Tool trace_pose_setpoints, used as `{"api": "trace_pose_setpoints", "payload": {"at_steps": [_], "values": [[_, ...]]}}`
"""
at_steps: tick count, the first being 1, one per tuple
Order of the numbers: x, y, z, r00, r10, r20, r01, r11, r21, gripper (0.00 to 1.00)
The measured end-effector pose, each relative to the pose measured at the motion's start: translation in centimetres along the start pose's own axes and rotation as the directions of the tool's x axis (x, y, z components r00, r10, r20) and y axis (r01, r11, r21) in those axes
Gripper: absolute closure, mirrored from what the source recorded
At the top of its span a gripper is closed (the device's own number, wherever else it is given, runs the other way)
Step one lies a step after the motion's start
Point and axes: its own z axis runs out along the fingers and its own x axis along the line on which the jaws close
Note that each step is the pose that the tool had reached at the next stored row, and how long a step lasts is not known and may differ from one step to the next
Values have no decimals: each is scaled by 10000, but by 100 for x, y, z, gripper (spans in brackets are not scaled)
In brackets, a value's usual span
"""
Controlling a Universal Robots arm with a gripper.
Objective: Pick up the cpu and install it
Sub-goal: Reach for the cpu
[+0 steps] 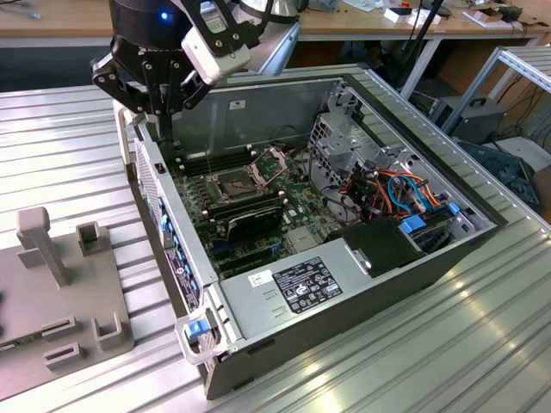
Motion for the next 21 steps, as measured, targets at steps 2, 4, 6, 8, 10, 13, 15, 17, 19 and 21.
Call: {"api": "trace_pose_setpoints", "payload": {"at_steps": [2,4,6,8,10,13,15,17,19,21], "values": [[22,-2,0,10000,0,0,0,10000,0,89],[28,-2,0,10000,-1,0,1,10000,-1,89],[35,-3,0,10000,0,0,0,10000,0,89],[37,-3,0,10000,0,-1,0,10000,0,89],[38,-3,0,10000,0,0,0,10000,0,89],[41,-3,0,10000,1,0,-1,10000,1,89],[53,-4,-1,10000,1,-1,-1,10000,0,89],[68,-5,0,10000,0,0,0,10000,0,89],[89,-7,0,10000,0,0,0,10000,0,89],[107,-8,0,10000,0,0,0,10000,0,89]]}}
